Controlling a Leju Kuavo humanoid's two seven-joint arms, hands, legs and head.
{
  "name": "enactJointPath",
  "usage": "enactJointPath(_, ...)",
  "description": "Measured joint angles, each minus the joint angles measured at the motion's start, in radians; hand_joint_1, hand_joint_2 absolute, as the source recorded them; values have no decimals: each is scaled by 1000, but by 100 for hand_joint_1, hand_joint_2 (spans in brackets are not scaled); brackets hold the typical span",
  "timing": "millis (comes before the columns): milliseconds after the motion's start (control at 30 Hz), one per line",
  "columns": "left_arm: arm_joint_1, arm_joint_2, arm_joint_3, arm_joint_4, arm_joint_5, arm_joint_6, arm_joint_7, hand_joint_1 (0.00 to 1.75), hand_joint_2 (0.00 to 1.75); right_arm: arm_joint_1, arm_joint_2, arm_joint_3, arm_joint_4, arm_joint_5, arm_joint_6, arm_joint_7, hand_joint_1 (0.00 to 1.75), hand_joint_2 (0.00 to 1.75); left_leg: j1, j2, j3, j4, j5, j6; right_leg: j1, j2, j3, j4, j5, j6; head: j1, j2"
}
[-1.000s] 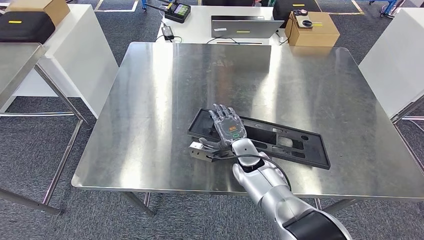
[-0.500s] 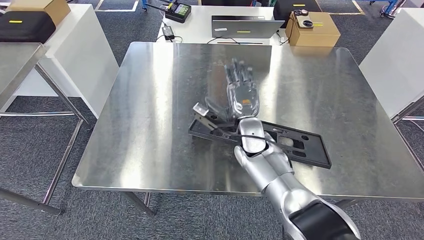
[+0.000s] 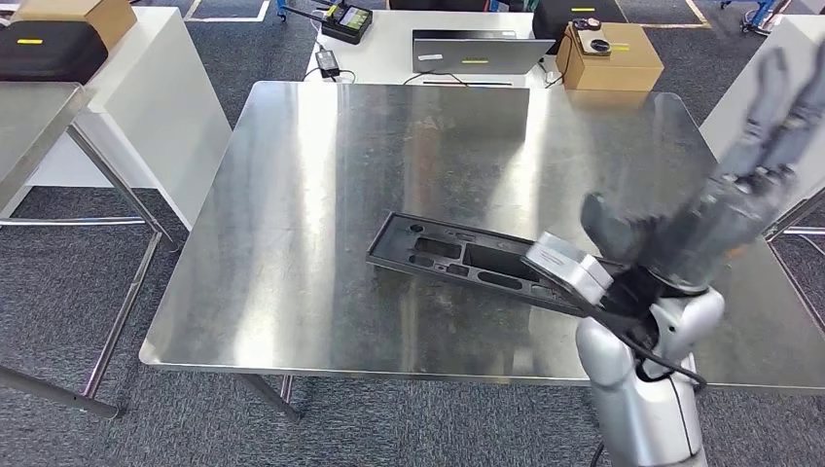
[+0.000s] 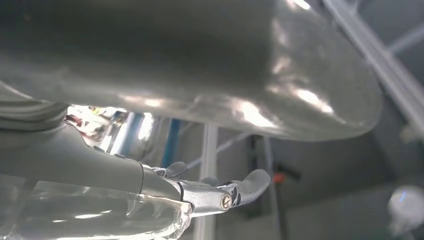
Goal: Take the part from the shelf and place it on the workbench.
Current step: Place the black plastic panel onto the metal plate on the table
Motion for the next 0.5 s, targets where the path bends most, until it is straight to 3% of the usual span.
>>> enactJointPath(267, -2, 0, 0, -5, -16, 8, -2, 0, 0, 112, 45, -80, -148, -88, 11, -90, 0, 0, 0, 1, 6, 0, -1, -1, 0, 2, 4, 0, 0, 0, 0, 0)
enactJointPath(433, -3, 1, 10, -8, 5, 18, 19, 0, 0, 212, 73, -72, -204, -199, 41, -173, 0, 0, 0, 3, 15, -10, 5, 21, -3, 1, 10, -4, 1, 10, 0, 0)
enactJointPath(500, -5, -2, 20, -9, 16, 24, 33, 0, 0, 240, 83, -71, -214, -232, 46, -192, 0, 0, 8, 9, 25, -29, 18, 29, 1, 1, -11, 48, -35, 4, 2, 0)
